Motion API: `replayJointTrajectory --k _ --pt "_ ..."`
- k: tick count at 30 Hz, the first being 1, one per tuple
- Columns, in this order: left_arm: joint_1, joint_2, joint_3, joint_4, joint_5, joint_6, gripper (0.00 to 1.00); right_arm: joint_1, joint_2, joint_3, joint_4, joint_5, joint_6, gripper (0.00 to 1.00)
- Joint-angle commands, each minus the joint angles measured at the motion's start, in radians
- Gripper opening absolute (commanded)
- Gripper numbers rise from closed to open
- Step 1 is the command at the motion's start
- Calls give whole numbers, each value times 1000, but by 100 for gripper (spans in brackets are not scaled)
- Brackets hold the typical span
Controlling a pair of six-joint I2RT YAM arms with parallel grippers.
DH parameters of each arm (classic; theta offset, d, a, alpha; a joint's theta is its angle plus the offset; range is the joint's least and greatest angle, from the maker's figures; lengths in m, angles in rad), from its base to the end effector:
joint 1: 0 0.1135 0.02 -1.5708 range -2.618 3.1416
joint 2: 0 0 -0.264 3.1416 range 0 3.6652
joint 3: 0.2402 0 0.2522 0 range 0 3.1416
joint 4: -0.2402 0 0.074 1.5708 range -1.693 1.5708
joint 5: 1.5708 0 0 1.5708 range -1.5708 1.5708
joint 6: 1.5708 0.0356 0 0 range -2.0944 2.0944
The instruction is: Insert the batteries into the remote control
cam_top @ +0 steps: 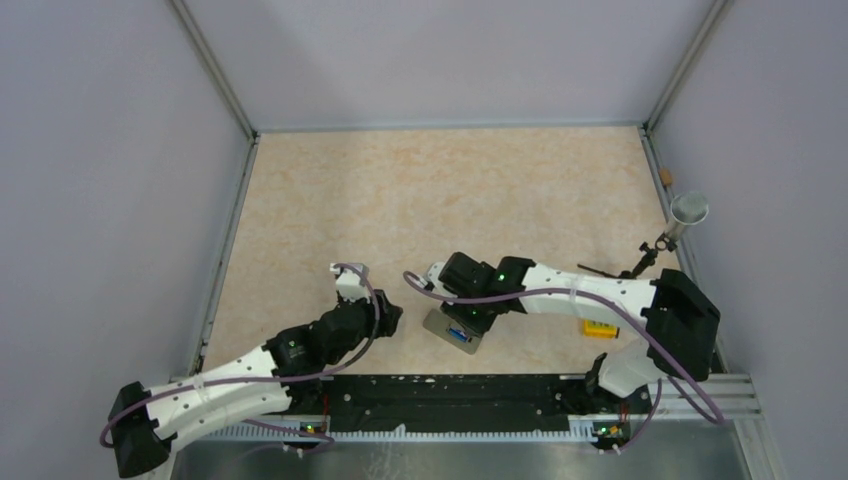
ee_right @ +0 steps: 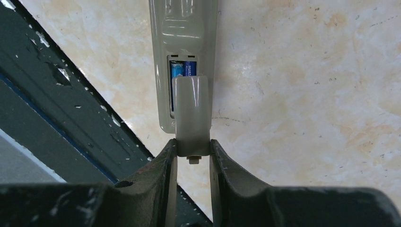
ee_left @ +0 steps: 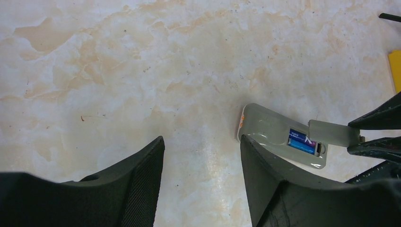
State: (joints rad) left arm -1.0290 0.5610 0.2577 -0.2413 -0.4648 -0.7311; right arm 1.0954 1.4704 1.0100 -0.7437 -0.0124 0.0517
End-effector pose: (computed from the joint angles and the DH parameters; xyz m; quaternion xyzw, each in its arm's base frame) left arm 0.0852 -0.1106 0.1832 0.0140 0.8552 -0.2403 0.4590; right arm 0.1273 0.2482 0.2188 -0.4911 0.8518 0.1040 0.1498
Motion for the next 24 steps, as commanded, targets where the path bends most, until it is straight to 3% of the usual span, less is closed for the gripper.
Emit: replayJointTrajectory --k 1,24 --pt "4 -14 7 7 -12 -2 62 12 28 63 21 7 -1 10" --pt "3 -42 3 -10 -18 -12 61 59 123 101 10 71 43 10"
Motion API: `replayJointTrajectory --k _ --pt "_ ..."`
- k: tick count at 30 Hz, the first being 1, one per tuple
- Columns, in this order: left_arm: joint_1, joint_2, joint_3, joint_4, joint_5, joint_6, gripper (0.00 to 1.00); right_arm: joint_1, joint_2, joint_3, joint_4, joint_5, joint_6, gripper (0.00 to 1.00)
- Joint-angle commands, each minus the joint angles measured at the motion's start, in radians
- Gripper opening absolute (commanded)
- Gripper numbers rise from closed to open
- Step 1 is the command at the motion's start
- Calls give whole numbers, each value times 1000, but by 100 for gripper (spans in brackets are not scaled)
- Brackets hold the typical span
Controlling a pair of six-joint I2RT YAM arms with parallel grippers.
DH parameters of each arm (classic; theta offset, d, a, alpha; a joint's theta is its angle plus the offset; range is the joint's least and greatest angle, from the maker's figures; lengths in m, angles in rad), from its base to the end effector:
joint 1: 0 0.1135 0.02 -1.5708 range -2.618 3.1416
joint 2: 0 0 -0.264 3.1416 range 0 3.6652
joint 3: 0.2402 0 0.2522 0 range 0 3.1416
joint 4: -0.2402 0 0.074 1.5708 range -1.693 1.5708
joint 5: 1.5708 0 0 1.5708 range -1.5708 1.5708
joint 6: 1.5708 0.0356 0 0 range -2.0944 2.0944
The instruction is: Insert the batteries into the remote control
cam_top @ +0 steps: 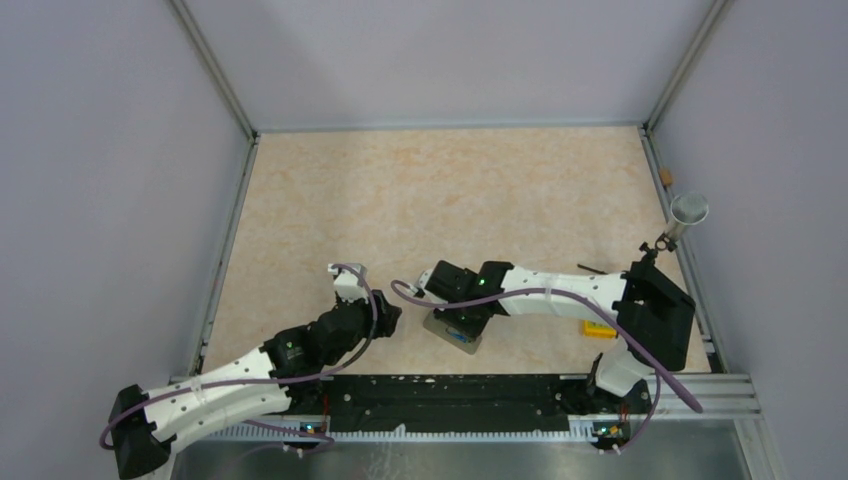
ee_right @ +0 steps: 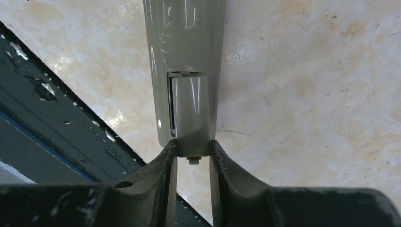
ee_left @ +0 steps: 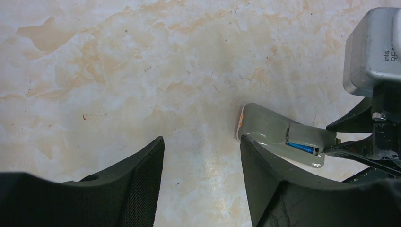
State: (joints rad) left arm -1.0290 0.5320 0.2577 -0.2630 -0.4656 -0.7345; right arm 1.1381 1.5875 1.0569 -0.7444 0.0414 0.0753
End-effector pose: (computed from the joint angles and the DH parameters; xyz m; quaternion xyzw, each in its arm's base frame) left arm 0.0835 -0.1078 0.1847 0.0114 0.8535 -0.2435 0.4605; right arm 0.1263 0.2699 0.2004 -0.4985 0.8541 0.0672 0.1327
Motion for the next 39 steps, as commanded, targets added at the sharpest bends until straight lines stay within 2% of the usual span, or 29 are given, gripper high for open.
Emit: replayJointTrajectory --k 1,39 --pt "4 -13 3 11 -18 -9 61 19 8 55 9 20 21 10" --pt "4 -4 5 16 -16 -5 61 42 65 63 28 48 22 12"
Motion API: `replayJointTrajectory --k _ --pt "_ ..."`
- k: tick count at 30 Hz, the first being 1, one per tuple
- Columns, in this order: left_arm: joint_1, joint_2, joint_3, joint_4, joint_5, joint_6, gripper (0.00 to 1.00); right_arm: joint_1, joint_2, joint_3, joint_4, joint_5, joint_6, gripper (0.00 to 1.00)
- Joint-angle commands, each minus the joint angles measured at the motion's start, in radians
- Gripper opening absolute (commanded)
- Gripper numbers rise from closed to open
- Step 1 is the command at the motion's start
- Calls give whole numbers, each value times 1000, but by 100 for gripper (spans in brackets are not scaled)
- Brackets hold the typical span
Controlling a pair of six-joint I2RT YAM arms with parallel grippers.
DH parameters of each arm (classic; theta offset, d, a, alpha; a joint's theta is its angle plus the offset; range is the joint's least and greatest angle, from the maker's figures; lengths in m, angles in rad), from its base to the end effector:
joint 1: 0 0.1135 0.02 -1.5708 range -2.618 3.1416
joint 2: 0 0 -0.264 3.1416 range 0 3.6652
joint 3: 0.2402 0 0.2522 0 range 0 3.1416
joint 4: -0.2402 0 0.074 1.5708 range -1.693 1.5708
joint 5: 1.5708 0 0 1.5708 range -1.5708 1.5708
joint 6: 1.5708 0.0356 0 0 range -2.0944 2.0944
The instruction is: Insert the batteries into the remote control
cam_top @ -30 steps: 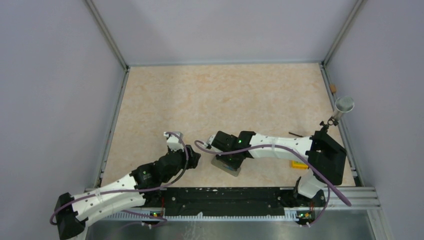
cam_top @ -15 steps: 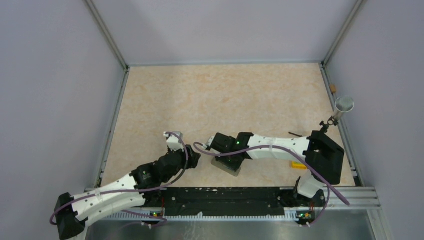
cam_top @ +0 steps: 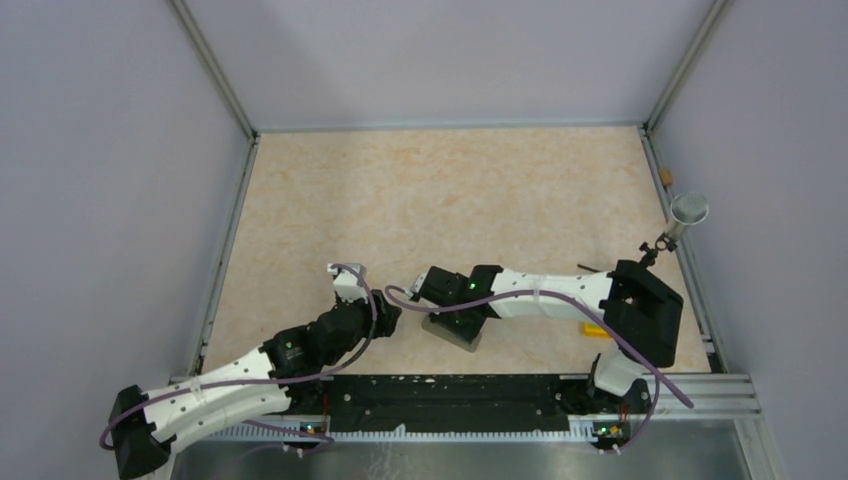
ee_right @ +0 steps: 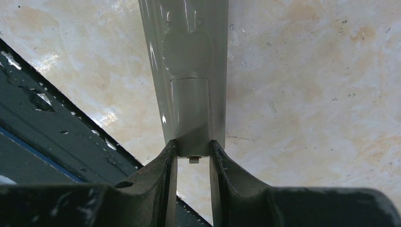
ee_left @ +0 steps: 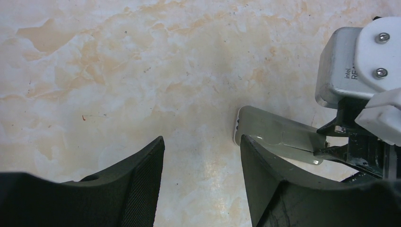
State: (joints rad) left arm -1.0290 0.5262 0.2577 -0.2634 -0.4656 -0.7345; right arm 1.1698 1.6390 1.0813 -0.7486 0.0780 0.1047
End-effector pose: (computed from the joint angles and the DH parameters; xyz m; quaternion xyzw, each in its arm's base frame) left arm 0.0833 -0.1074 0.1853 0.0107 0.8523 -0.2455 0.4617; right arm 0.1221 0.2808 0.1925 -0.4985 0.8560 0.0473 0.1289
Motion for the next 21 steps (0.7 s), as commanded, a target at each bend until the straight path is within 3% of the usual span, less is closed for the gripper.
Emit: replayJointTrajectory --k 1,11,21 --pt "4 2 5 16 -16 -5 61 11 14 38 34 12 -8 13" --pt "4 3 5 16 -15 -6 62 11 15 36 43 10 -5 29" --pt "3 7 5 18 -13 -3 62 10 10 33 51 0 1 40"
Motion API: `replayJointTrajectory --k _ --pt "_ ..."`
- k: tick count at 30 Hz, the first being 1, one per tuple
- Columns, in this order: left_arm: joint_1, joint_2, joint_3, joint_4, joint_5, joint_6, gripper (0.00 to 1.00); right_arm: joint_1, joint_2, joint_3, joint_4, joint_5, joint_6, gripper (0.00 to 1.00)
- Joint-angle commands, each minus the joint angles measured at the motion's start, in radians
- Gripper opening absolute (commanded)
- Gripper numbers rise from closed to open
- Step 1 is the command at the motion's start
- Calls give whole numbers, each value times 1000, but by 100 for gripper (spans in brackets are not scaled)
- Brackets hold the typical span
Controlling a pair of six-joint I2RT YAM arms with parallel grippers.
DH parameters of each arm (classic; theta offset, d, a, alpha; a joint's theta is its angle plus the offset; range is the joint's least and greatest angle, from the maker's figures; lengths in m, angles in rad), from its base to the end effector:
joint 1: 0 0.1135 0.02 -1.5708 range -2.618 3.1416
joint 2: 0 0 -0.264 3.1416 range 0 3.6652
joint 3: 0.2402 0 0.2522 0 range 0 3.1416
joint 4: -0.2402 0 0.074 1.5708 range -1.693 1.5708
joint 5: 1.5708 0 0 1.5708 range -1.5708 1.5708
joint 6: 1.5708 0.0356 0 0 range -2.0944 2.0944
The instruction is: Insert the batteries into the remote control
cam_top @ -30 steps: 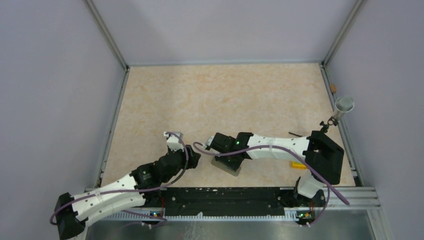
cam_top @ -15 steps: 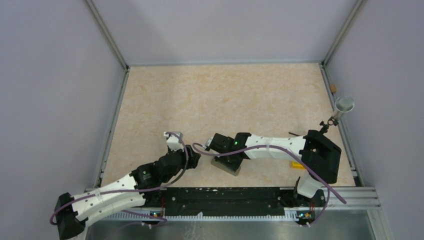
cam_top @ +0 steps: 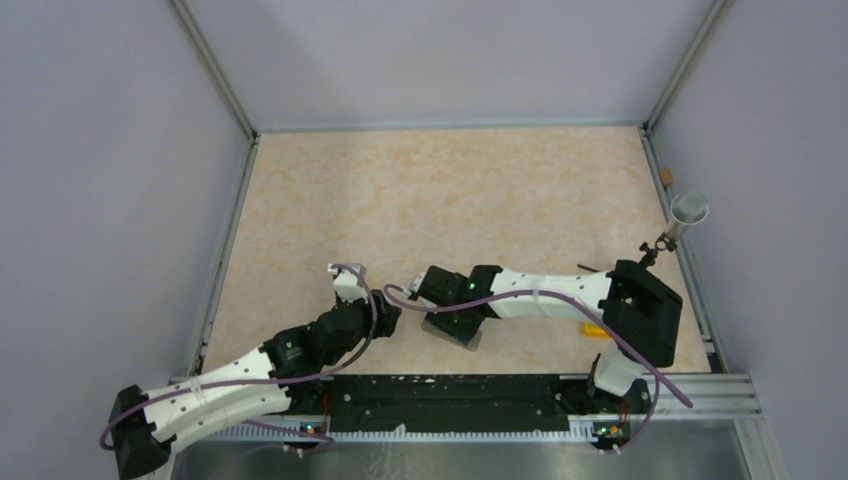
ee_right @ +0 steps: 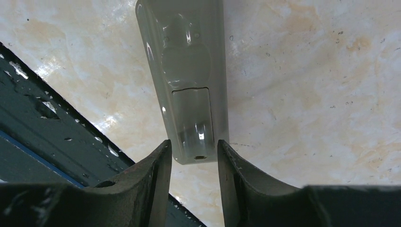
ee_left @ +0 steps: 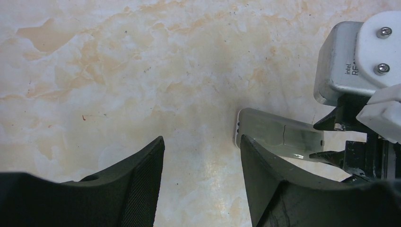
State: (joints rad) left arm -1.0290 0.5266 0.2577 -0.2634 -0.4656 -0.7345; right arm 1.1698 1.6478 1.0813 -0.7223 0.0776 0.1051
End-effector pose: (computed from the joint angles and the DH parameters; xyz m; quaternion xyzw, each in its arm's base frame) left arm 0.0833 -0.1075 0.1852 0.0107 0.8524 -0.2453 0.4616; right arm 0.1234 0.2840 0.1907 -0.4974 0.8552 0.0527 0.1357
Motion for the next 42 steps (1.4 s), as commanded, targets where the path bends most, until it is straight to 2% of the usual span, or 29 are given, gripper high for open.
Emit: replayJointTrajectory --k 1,13,16,19,21,27,34,42 --pt "4 5 5 18 -13 -4 62 10 -1 34 23 2 2 40" --pt "4 9 5 20 -13 -4 62 8 -118 23 44 75 55 42" --pt "3 11 5 21 -13 -4 62 -1 -164 -6 56 85 85 33" --pt "4 13 5 24 -12 -2 62 -7 -204 -36 73 91 118 10" --pt "3 18 6 25 -11 -2 62 -7 -226 -54 91 89 131 0" --pt "3 29 8 27 -12 -2 61 -9 -207 -118 152 29 159 0" --pt "4 26 6 25 -16 -3 62 -11 -37 -278 284 -59 204 0" --pt "3 50 12 32 -15 -1 61 -17 -161 -223 238 14 206 0"
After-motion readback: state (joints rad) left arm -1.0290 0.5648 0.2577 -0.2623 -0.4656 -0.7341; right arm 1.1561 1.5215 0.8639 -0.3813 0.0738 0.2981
